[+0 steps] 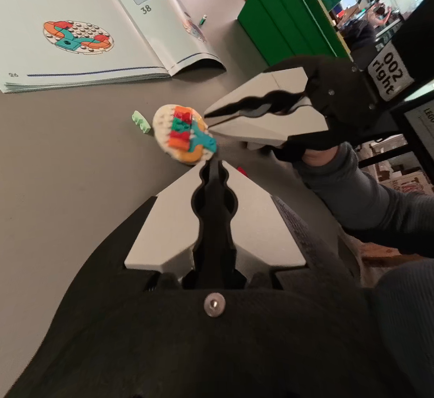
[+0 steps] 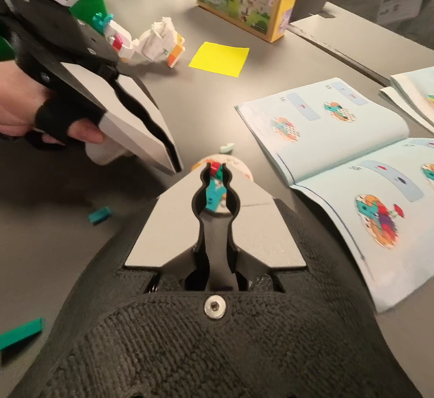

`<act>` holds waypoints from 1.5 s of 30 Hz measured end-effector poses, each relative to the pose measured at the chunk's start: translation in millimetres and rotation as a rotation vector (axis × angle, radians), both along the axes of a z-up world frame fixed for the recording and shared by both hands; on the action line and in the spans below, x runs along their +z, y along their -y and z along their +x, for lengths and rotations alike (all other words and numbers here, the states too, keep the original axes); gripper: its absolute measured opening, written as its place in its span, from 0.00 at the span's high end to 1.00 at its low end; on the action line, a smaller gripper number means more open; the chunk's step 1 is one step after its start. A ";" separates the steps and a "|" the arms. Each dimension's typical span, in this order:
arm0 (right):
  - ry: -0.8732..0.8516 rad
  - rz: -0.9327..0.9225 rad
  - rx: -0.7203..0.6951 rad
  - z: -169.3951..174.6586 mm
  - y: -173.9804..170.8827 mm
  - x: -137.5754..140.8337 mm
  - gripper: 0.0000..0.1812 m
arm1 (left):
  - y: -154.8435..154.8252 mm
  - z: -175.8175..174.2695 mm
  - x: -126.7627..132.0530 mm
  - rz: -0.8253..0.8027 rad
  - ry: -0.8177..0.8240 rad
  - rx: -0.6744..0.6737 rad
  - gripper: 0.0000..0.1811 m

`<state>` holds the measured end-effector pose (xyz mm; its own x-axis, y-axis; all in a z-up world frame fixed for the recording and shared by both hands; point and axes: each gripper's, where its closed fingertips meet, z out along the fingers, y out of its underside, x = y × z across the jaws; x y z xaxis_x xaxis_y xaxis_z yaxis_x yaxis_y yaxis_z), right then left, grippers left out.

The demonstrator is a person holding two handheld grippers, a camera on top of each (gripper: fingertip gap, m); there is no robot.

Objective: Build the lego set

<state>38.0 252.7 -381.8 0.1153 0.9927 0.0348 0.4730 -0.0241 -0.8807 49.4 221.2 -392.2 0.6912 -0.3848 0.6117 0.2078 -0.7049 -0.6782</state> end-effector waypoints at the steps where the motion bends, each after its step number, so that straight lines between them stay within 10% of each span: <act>1: -0.001 -0.008 -0.004 3.8 -3.9 1.0 0.95 | 0.3 -1.0 1.1 0.001 0.012 -0.001 0.96; 15: 0.207 -0.076 -0.033 5.9 -6.7 -34.1 0.56 | -9.7 -34.2 61.5 0.489 -0.146 0.180 0.92; 25: 0.197 -0.037 0.070 -0.3 6.7 -31.6 0.66 | -13.0 -34.5 47.0 0.361 -0.073 0.142 0.85; 32: -0.059 0.267 0.164 -3.8 13.7 18.9 0.66 | -6.7 -21.0 45.2 0.224 0.147 0.036 0.75; 45: -0.154 0.658 0.246 1.2 29.3 44.4 0.68 | 3.3 -4.2 52.2 0.145 0.318 -0.064 0.93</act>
